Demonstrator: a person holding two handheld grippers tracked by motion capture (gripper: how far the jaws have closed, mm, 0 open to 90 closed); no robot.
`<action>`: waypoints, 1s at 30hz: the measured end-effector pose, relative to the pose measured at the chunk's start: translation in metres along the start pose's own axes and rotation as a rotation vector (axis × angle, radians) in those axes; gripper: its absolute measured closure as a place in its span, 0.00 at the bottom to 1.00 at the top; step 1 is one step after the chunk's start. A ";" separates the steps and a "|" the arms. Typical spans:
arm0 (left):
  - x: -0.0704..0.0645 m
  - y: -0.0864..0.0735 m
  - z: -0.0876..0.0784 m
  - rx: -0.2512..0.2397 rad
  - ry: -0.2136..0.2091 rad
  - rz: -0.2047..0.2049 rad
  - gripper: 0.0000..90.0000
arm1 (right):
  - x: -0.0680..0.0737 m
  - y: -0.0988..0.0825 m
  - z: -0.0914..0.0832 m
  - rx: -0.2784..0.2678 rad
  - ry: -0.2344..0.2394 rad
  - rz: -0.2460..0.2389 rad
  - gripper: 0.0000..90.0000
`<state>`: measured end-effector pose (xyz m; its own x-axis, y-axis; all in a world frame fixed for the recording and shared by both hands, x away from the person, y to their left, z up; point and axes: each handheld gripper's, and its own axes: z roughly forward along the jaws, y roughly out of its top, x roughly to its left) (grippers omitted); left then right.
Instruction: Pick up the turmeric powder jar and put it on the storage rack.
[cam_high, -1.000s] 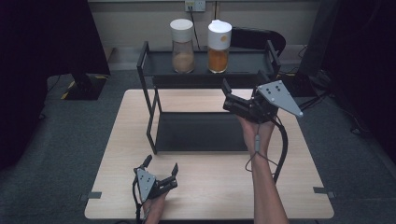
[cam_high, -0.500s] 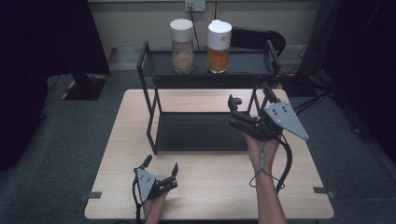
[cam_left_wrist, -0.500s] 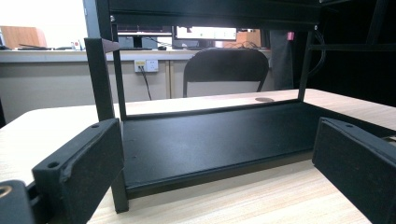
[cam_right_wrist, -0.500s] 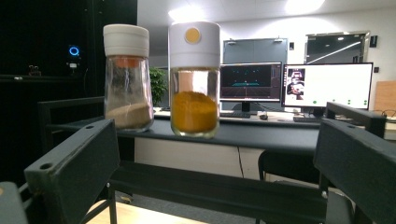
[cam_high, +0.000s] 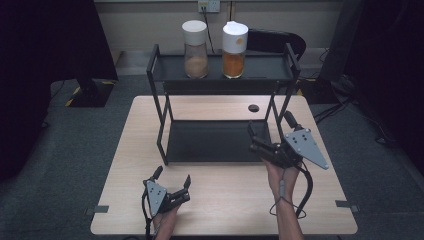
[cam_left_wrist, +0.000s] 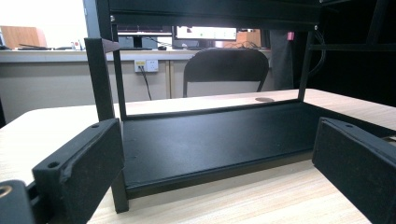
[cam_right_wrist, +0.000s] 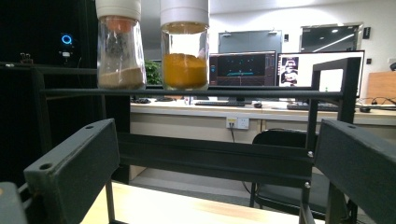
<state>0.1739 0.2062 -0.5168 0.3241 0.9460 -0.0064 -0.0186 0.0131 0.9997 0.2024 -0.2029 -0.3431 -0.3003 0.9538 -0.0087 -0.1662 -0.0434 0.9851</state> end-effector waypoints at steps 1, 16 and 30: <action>0.000 0.000 0.000 0.000 0.000 0.000 0.02 | 0.000 -0.002 -0.001 -0.001 0.002 -0.004 0.00; 0.000 0.000 0.000 0.000 0.000 0.000 0.02 | 0.009 -0.026 -0.029 0.017 -0.016 0.018 0.00; 0.000 0.000 0.000 0.000 0.000 0.000 0.02 | 0.016 -0.058 -0.050 0.054 -0.049 0.054 0.00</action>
<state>0.1739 0.2062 -0.5167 0.3242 0.9460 -0.0064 -0.0183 0.0130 0.9997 0.1601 -0.2003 -0.4090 -0.2608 0.9640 0.0516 -0.1002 -0.0802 0.9917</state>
